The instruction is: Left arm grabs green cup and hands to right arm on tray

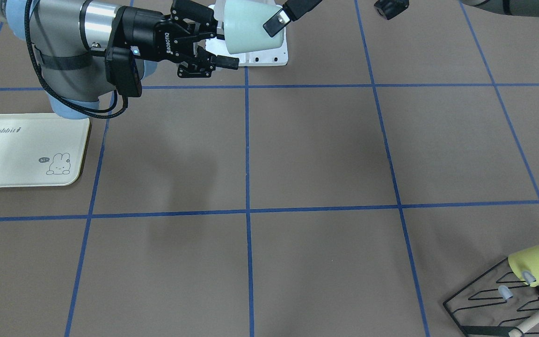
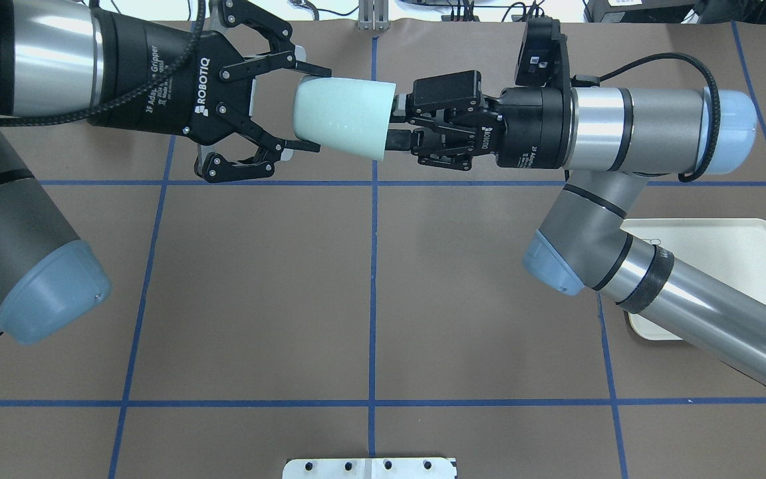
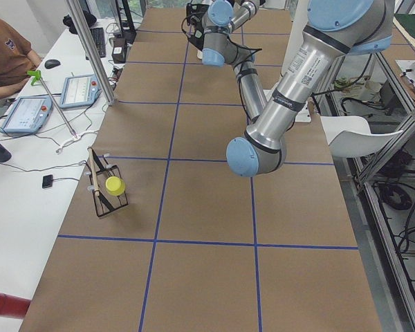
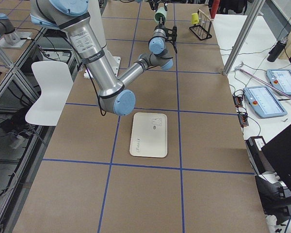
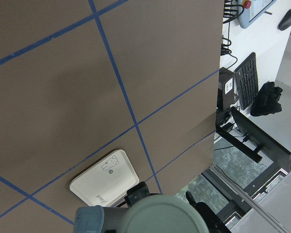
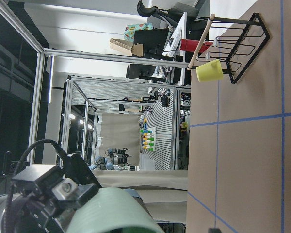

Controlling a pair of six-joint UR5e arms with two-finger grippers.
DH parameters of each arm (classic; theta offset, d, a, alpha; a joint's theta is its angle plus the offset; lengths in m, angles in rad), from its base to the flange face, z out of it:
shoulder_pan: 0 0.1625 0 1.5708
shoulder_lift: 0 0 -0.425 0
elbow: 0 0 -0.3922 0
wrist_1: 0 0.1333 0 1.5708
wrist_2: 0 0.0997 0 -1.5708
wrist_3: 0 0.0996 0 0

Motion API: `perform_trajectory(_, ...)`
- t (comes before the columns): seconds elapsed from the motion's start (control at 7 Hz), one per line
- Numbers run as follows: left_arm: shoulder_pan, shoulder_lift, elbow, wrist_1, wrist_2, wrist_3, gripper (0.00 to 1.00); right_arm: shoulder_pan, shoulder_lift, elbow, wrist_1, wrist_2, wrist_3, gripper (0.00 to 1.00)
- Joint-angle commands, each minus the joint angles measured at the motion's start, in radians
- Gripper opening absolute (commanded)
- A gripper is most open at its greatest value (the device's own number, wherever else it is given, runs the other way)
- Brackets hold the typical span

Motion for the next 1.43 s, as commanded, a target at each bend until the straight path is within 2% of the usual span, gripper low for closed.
perform_trajectory(0.0, 0.000, -0.001, 0.000, 0.000, 0.000, 0.000, 0.00, 0.000, 0.000, 0.004, 0.002, 0.000, -0.002, 0.50)
perform_trajectory(0.57, 0.008, -0.001, 0.005, -0.001, 0.002, 0.000, 0.00, -0.002, 0.000, 0.006, 0.003, -0.002, -0.002, 0.46)
perform_trajectory(1.0, 0.008, -0.001, 0.005, -0.001, 0.000, 0.000, 0.00, -0.003, -0.001, 0.004, 0.003, -0.002, -0.002, 0.26)
perform_trajectory(1.29, 0.008, -0.001, 0.006, -0.013, 0.002, 0.000, 0.00, -0.009, -0.008, 0.001, 0.003, -0.003, -0.003, 0.26)
